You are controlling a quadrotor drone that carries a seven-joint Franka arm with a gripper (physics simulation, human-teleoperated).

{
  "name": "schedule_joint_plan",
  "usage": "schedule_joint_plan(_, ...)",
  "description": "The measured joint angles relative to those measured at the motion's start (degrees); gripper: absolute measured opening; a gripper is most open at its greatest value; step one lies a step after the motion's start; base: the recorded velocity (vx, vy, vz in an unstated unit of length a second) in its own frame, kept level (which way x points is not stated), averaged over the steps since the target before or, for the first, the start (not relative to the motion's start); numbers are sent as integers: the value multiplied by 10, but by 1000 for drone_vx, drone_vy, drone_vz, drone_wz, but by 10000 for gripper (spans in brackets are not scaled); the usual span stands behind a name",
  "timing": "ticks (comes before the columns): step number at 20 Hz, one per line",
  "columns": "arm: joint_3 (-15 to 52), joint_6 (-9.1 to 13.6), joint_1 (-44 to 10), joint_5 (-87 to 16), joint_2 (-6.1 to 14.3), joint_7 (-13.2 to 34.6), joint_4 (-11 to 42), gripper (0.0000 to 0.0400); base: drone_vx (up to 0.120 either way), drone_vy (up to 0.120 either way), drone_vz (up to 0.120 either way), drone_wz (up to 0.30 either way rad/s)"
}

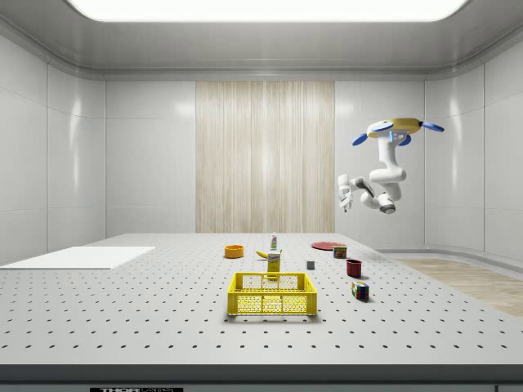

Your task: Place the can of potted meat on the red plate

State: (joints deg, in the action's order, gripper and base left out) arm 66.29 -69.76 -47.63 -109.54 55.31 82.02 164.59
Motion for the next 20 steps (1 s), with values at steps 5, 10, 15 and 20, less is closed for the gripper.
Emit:
schedule_joint_plan(5,32,26,-67,-34,27,44,11,400,0,0,-120,0)
schedule_joint_plan(10,49,30,-99,-41,47,66,13,400,72,0,-120,0)
schedule_joint_plan(15,59,23,-116,-38,65,79,13,400,48,0,-120,0)
schedule_joint_plan(20,66,12,-126,-31,81,87,12,400,16,0,-120,0)
